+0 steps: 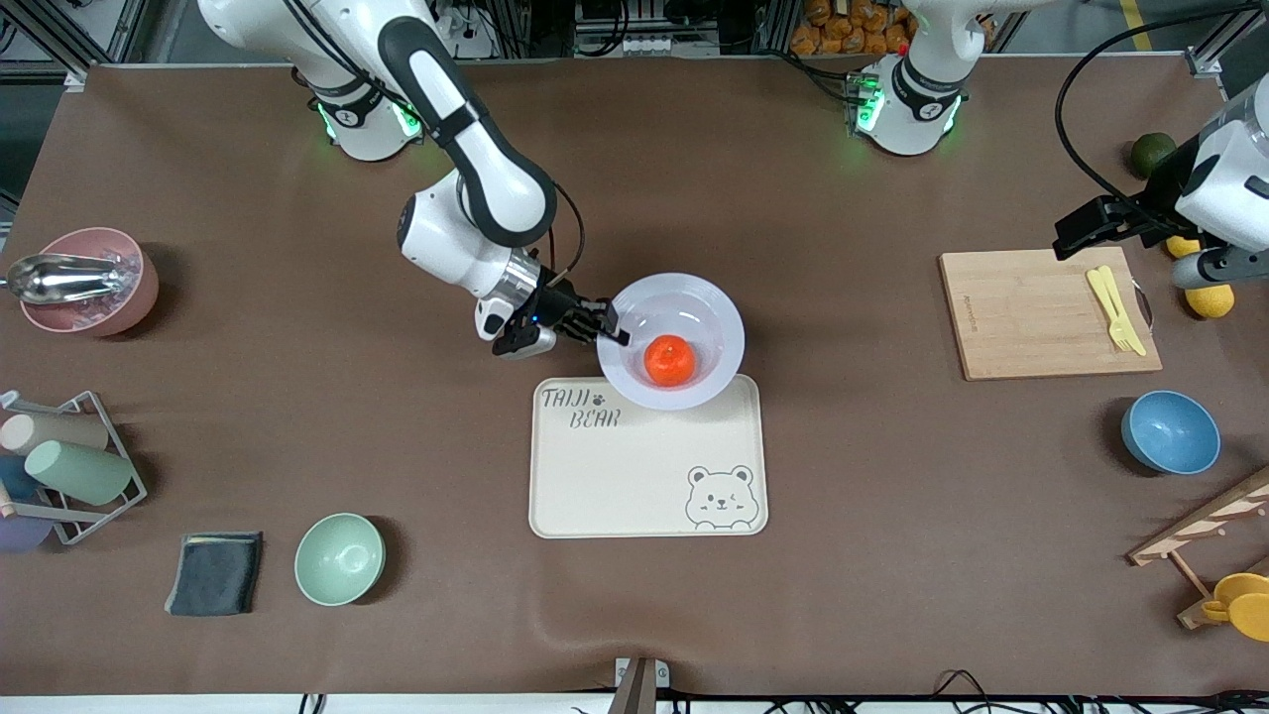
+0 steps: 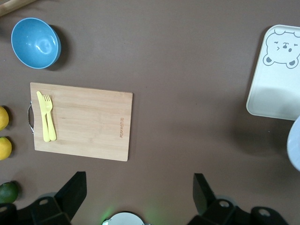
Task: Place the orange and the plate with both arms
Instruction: 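Lift the plate with the right gripper and lower it onto the tray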
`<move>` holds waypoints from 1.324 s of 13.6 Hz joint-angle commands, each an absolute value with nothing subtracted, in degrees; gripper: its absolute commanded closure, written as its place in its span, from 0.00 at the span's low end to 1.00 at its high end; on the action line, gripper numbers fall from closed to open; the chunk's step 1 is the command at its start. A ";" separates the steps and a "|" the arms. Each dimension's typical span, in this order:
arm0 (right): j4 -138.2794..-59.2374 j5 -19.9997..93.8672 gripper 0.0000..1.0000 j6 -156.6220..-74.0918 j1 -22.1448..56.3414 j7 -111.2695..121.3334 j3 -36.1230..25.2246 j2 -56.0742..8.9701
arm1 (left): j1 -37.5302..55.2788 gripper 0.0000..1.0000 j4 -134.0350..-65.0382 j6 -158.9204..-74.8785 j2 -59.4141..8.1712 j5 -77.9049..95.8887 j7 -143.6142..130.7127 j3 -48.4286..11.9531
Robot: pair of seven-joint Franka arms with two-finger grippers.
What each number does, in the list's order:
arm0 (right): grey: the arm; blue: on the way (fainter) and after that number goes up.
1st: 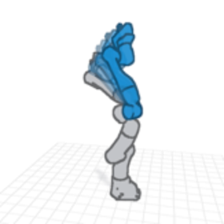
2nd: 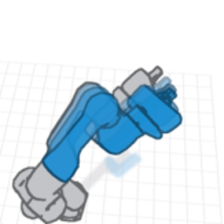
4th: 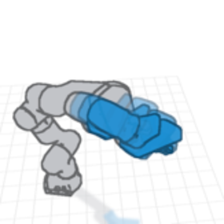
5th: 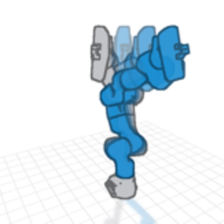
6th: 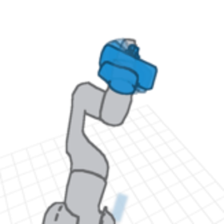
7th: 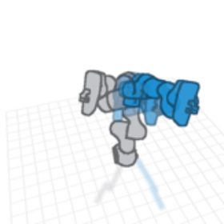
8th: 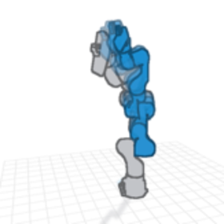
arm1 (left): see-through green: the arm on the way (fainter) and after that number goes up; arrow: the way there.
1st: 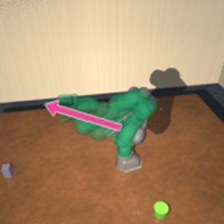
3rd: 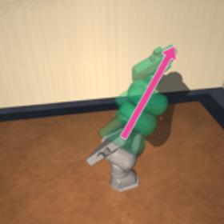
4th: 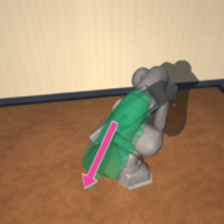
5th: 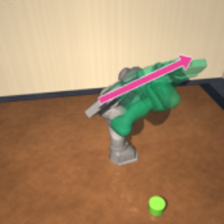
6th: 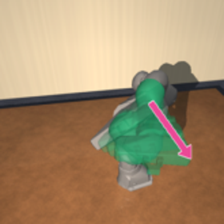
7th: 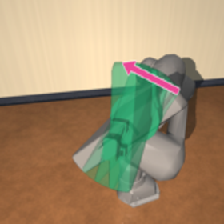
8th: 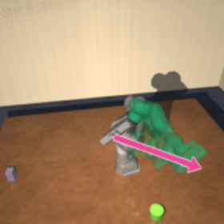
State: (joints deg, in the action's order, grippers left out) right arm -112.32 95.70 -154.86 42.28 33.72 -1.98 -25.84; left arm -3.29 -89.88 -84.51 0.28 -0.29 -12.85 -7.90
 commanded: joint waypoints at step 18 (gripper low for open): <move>-95.89 92.64 0.00 -157.68 33.31 35.25 -5.00 -39.73 | -4.22 0.00 -90.17 -84.29 1.06 0.97 -12.13 -7.56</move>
State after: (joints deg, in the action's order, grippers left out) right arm -94.96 93.93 -158.05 34.72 35.52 -4.29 -42.19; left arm -3.81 -89.95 -84.51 0.49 -0.29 -12.85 -7.61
